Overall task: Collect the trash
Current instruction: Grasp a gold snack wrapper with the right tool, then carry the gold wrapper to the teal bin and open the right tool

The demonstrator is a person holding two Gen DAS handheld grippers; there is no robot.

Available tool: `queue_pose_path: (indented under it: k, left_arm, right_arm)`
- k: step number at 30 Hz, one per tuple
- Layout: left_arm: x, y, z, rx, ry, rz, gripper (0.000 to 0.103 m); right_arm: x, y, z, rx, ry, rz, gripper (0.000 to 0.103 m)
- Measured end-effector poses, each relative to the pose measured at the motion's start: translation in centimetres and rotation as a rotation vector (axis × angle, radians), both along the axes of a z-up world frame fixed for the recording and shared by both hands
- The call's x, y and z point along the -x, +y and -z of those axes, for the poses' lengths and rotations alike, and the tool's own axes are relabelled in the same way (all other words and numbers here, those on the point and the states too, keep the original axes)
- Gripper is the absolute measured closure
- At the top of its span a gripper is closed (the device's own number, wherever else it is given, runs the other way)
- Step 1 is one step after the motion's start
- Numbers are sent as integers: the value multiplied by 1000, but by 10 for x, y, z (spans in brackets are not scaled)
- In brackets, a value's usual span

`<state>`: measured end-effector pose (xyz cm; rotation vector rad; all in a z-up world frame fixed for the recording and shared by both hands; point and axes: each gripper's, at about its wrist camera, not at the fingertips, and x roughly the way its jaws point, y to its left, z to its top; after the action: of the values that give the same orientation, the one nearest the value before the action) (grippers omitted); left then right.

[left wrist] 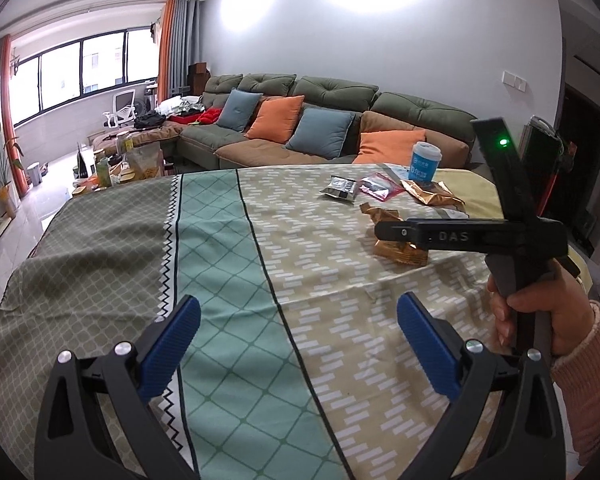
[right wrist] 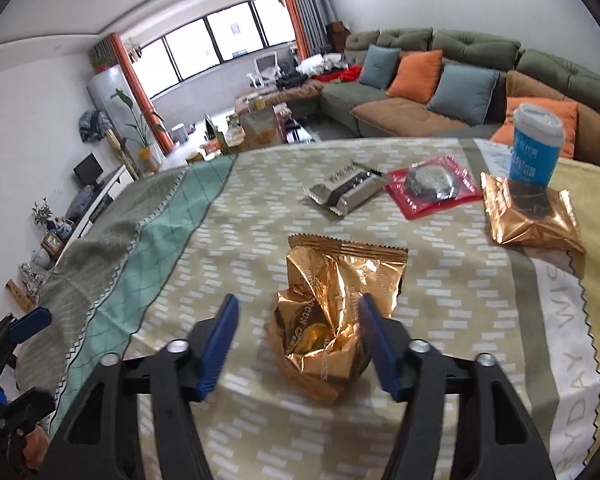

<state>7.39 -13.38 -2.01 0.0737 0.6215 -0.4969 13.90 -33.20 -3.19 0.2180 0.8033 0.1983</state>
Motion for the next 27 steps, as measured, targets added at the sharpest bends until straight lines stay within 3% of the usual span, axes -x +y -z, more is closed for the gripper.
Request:
queue_pose_path:
  k: [4,8,17,27]
  left_arm:
    - [-1,6,2,4,15,-11,8]
    - [0,12,2,9,28,-2,16]
    - [8,22,2,15,33,17,27]
    - [27,55,-2,6,17,-21,38]
  right_arm:
    - [-5,-5,7,-23,36,10,66]
    - [1,-4,3,-34,10,8,77]
    - [34,43,-12,-172,-77,-163,78]
    - [52,100,-22,-264,-87,-335,78]
